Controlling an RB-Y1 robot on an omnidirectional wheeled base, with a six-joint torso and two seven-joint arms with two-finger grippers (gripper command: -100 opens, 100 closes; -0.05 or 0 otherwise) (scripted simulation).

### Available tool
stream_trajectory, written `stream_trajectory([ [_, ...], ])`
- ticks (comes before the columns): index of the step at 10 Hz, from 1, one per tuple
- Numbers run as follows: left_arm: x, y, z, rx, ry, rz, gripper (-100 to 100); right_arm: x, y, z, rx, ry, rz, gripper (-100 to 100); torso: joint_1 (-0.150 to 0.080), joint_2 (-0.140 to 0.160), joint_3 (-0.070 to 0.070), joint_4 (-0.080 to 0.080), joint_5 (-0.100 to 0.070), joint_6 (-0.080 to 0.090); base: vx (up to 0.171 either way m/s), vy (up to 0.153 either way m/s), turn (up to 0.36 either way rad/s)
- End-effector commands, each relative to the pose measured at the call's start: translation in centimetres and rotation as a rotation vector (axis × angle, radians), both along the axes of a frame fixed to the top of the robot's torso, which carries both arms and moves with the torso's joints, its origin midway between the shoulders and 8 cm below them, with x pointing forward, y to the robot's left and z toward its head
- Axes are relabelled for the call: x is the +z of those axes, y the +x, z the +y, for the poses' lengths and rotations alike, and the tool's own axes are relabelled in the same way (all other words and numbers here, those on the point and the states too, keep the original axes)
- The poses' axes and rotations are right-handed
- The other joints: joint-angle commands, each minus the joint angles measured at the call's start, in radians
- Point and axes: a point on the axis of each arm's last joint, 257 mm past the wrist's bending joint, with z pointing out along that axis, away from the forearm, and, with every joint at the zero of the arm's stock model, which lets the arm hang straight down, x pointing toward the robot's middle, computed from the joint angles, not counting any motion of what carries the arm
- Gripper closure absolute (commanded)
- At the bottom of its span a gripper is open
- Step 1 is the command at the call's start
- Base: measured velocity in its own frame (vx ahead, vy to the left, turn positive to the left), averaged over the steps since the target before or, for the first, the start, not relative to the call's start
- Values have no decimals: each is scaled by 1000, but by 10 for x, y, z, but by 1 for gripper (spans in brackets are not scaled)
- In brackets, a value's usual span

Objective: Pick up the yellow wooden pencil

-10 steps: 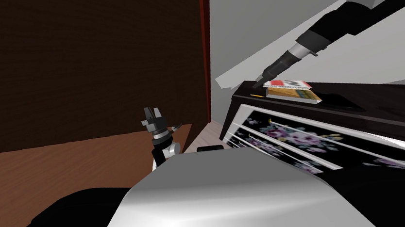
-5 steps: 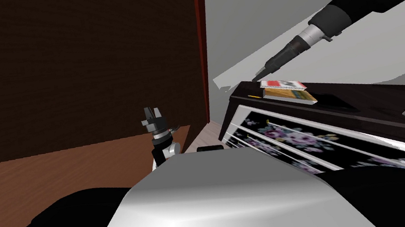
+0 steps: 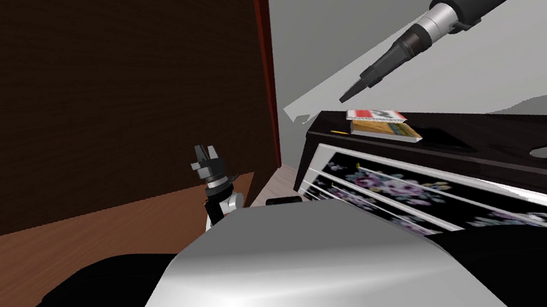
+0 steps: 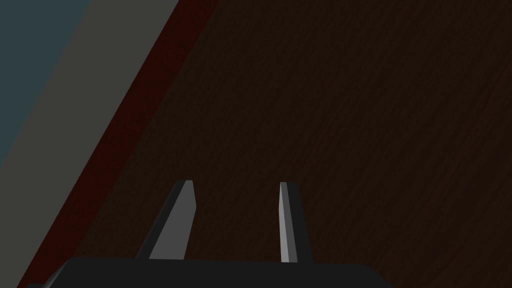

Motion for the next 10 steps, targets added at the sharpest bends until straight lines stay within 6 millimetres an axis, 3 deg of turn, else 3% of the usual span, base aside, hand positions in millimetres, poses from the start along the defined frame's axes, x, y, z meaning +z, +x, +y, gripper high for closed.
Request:
stream_trajectory([
  [1,0,0,0,0,0,0,0,-4,-7,3,5,-4,39,-100,0,0,0,0,0,0,43,-31,-60],
  [5,0,0,0,0,0,0,0,-62,-18,-23,-10,-139,192,-100,1,2,1,0,0,0,3,-7,-14],
  [8,0,0,0,0,0,0,0,-90,-25,-39,-18,-207,260,-100,2,4,2,1,0,0,-17,7,4],
  [9,0,0,0,0,0,0,0,-90,-25,-39,-18,-207,260,-100,2,4,2,1,0,0,-8,3,3],
  [10,0,0,0,0,0,0,0,-106,-30,-49,-21,-249,301,-100,2,3,2,1,0,0,-13,4,9],
])
